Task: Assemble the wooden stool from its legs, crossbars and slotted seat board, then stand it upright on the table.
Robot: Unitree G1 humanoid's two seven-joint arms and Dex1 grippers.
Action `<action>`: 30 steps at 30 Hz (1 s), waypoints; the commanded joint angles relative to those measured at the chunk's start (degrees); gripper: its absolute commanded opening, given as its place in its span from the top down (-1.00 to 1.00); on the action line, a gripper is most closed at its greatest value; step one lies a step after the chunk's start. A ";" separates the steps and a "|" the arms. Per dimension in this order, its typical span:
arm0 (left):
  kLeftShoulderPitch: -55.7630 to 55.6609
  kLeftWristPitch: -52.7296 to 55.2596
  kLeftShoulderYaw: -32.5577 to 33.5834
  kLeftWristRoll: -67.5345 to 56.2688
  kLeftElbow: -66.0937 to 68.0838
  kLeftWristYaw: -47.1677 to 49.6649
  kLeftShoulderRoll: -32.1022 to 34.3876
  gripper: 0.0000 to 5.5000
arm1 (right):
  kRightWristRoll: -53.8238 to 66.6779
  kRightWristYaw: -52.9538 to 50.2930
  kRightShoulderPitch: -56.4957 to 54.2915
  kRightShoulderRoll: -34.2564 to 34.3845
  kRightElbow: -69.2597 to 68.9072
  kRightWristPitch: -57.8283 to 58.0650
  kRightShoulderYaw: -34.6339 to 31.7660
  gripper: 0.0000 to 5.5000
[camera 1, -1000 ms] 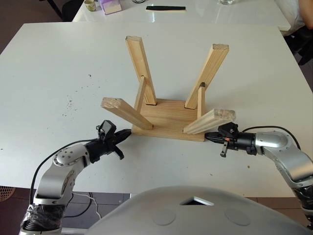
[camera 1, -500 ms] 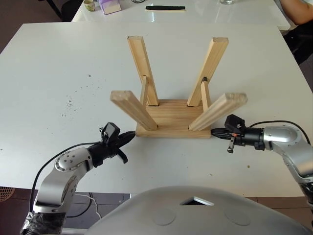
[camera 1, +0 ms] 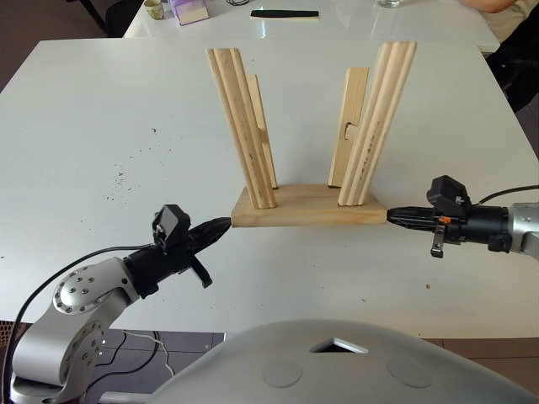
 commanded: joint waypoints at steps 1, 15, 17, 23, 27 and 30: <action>-3.61 1.05 -1.47 -9.25 -5.36 -4.56 2.09 0.99 | 11.64 5.60 -4.61 2.20 -7.44 -1.59 0.65 1.00; -9.64 -0.17 -5.63 -3.94 2.03 -4.13 0.42 0.99 | 5.43 2.81 -8.67 6.91 -1.71 -3.27 5.03 1.00; -7.60 -0.13 -5.51 -4.39 0.57 -4.44 0.44 0.99 | 6.96 3.29 -7.79 6.48 -2.58 -2.31 3.72 1.00; -3.00 0.09 -3.70 -6.31 -2.65 -4.31 1.16 0.99 | 7.88 4.11 -5.00 5.30 -3.97 -1.98 1.82 1.00; -7.01 -1.46 -2.26 -1.77 2.97 -1.92 1.87 0.99 | 6.89 3.25 -5.55 5.49 -2.92 -2.52 1.94 1.00; -8.34 -1.71 1.21 -3.41 5.08 -2.86 2.77 0.90 | 5.08 3.96 -5.95 4.43 0.74 -4.57 -1.04 1.00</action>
